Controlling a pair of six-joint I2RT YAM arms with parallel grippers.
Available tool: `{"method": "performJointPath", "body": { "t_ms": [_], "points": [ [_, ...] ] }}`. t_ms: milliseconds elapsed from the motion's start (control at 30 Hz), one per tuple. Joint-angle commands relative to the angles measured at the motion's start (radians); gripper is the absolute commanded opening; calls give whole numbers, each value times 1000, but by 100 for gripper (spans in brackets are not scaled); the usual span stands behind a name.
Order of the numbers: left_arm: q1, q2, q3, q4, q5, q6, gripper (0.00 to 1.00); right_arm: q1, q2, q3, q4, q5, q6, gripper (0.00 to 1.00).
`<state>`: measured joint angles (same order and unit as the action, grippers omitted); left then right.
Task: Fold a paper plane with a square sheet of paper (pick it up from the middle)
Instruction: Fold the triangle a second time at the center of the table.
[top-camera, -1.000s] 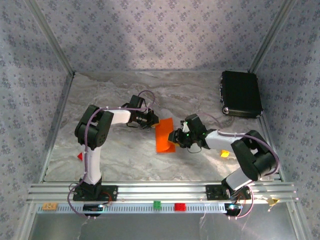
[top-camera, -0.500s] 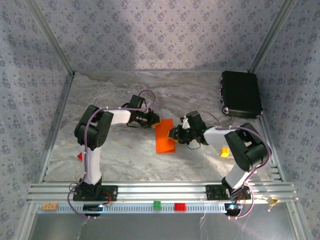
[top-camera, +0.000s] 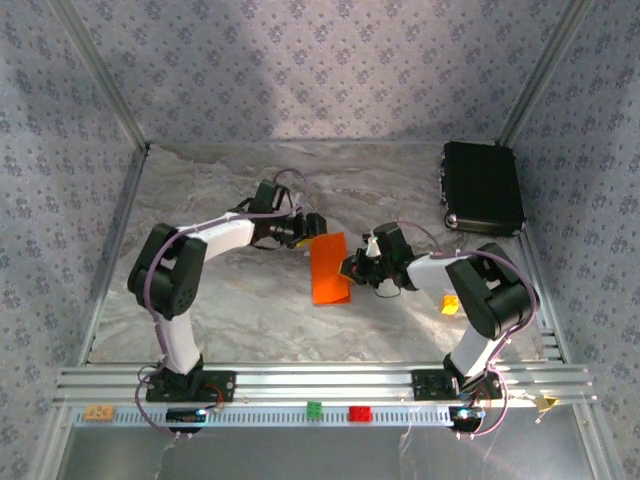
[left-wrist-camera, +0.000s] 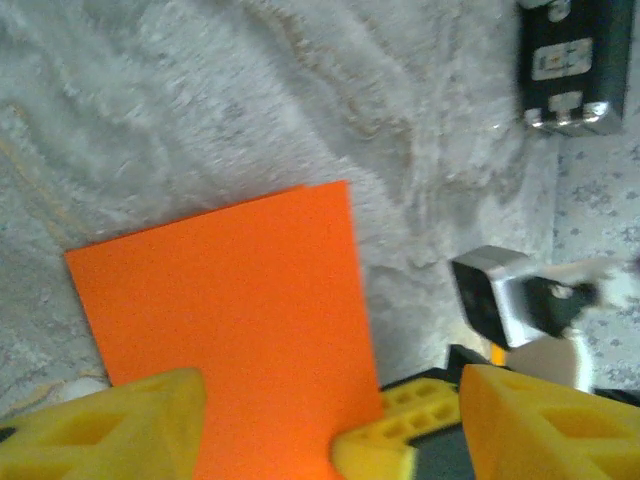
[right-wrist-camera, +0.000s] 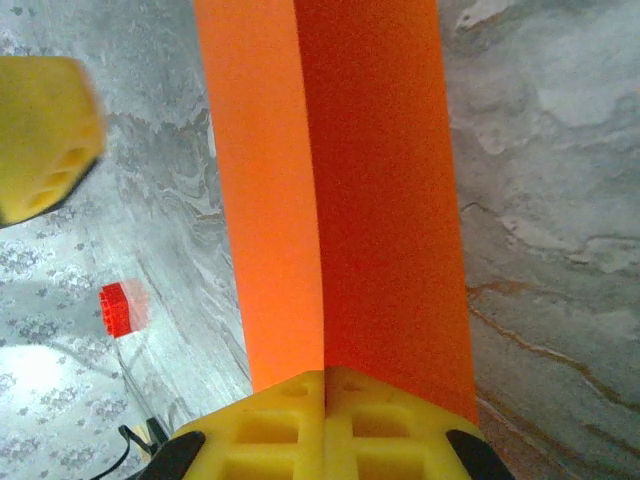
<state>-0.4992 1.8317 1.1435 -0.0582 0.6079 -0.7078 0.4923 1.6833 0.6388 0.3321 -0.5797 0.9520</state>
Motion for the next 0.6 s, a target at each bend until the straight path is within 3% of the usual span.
{"method": "performJointPath", "body": {
  "t_ms": [0,67,167,567],
  "points": [
    [-12,-76,-15,-40,-57,50,80,-9,0,-20,37,30,39,2],
    [-18,-98,-32,-39,-86,62,86,-10,-1,-19,36,35,44,2],
    [-18,-114,-49,-37,-103,72,86,-12,-12,-30,41,63,59,2],
    [-78,-257,-239,107,-219,119,68,-33,17,23,30,-57,9,18]
  ]
}}
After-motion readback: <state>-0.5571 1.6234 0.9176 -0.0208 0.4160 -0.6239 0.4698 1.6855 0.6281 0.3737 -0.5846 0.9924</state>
